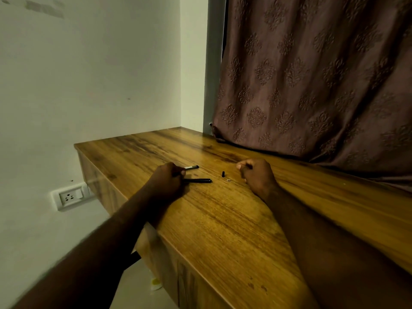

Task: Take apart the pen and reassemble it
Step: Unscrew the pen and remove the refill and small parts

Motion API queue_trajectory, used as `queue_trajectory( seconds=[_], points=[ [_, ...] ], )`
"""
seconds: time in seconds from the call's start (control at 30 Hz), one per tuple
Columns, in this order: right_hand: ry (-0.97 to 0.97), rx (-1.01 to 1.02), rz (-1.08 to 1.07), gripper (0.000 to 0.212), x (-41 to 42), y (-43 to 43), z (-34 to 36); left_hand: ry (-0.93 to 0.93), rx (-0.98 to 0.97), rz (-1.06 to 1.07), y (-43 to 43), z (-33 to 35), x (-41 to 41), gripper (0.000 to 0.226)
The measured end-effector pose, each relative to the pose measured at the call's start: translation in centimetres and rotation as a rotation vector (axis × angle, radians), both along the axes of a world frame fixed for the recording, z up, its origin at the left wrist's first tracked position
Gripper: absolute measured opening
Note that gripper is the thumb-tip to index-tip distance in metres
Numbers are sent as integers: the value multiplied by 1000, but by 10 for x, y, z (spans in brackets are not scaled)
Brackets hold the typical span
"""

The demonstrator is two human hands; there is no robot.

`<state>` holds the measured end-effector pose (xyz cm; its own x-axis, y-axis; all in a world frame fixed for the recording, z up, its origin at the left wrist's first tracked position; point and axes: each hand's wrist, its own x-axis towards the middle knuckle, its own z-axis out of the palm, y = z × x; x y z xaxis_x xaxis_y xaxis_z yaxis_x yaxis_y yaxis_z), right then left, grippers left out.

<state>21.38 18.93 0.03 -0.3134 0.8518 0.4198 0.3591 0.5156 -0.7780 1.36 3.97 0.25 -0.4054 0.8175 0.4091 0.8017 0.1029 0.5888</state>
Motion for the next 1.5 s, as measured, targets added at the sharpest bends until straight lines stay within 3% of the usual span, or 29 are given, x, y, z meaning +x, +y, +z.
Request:
queue_trajectory(
  seconds=[0.13,0.23,0.3,0.37,0.5,0.6,0.73,0.83,0.9,1.07,1.17,1.27,1.37,1.43,1.5],
  points=[
    [18,155,-1,14,-16,-23,5,-418,165,85,1,-1,-24,27],
    [-171,243,129,13,-35,-47,2,-604,243,105,3,-1,-35,25],
    [-388,313,191,20,-44,-57,2,-506,207,109,7,-1,-40,23],
    [-471,350,207,30,-48,-58,3,-420,147,95,12,2,-45,23],
    [-503,340,223,31,-51,-51,0,-439,-44,38,32,4,-49,35],
    [-516,314,234,22,-54,-47,-3,-280,-171,50,51,2,-47,40],
    [-477,297,257,21,-54,-42,-5,-51,-281,80,68,5,-44,21],
    [-459,289,277,20,-52,-41,-5,111,-325,122,70,9,-41,25],
    [-449,286,275,20,-51,-40,-6,71,-271,129,65,7,-43,24],
    [-433,271,241,17,-50,-39,-7,-114,228,206,23,1,-35,21],
    [-428,271,235,21,-48,-39,-7,-46,324,119,0,-1,-21,17],
    [-427,272,211,30,-44,-43,-6,92,296,78,-16,-2,-11,19],
    [-220,223,139,22,-41,-49,-3,206,182,49,-19,0,-1,24],
    [42,39,189,19,-41,-55,1,253,142,21,-18,1,2,25],
    [153,-138,263,30,-42,-60,3,266,134,-7,-18,0,3,24]
  ],
)
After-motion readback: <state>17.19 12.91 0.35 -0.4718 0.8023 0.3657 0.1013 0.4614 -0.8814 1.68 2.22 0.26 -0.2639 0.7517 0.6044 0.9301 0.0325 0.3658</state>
